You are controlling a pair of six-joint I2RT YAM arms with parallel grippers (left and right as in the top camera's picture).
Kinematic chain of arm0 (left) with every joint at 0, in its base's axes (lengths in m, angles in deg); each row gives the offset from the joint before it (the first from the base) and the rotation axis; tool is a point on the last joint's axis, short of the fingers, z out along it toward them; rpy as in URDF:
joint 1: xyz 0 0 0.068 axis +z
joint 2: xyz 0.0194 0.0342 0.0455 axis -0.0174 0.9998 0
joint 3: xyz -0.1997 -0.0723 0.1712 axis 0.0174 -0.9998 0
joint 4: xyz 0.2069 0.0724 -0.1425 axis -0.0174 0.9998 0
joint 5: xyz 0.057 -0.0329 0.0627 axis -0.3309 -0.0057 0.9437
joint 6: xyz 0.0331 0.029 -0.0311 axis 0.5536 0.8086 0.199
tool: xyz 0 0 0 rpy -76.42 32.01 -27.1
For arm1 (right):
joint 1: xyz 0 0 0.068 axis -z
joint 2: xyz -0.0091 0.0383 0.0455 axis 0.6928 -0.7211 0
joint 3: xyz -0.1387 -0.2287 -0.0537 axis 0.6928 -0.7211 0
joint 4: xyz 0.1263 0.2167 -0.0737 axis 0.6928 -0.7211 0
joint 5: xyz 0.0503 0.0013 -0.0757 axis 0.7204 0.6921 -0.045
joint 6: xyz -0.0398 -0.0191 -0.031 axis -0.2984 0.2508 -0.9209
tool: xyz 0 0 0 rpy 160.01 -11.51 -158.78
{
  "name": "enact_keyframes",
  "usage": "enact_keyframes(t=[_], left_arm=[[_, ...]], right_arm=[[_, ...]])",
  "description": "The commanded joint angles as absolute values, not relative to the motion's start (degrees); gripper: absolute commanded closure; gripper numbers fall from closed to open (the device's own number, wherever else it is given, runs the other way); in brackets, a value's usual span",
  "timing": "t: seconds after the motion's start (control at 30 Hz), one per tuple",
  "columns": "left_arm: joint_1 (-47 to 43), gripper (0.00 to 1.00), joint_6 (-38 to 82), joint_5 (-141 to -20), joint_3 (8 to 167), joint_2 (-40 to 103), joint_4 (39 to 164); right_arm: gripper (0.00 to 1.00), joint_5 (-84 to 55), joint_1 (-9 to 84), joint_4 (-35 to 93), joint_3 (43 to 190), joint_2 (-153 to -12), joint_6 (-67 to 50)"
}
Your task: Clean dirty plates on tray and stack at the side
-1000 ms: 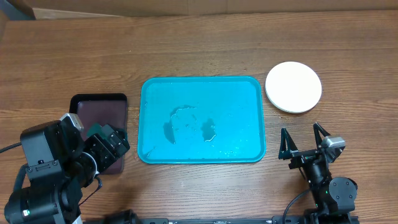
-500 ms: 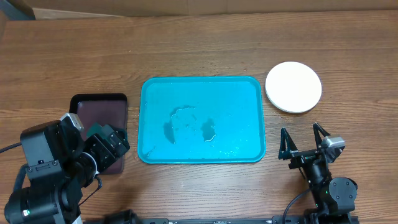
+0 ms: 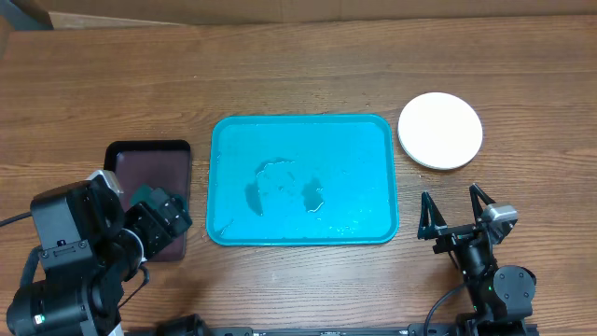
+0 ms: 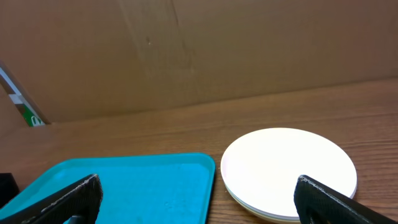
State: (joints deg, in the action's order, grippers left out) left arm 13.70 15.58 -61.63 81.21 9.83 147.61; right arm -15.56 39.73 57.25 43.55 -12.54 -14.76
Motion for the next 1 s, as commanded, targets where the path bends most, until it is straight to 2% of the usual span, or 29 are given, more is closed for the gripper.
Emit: enact_keyframes(t=[0.0, 0.53, 0.8, 0.97], left_arm=[[13.51, 0.00, 18.34, -53.74, 81.27, 9.81, 147.43], [13.49, 0.00, 18.77, -56.88, 81.27, 9.85, 151.98], [11.36, 0.00, 34.86, -59.35, 78.45, 6.46, 149.05], [9.83, 0.00, 46.34, -71.35, 70.04, -1.12, 137.84]], right_arm=[[0.00, -15.45, 40.02, 57.62, 42.96, -11.90, -14.76], [0.00, -15.45, 40.04, 57.62, 42.96, -11.90, -14.78], [0.00, -15.45, 40.02, 57.60, 42.96, -11.90, -14.78], [0.00, -15.45, 40.04, 57.62, 42.96, -11.90, -14.78]])
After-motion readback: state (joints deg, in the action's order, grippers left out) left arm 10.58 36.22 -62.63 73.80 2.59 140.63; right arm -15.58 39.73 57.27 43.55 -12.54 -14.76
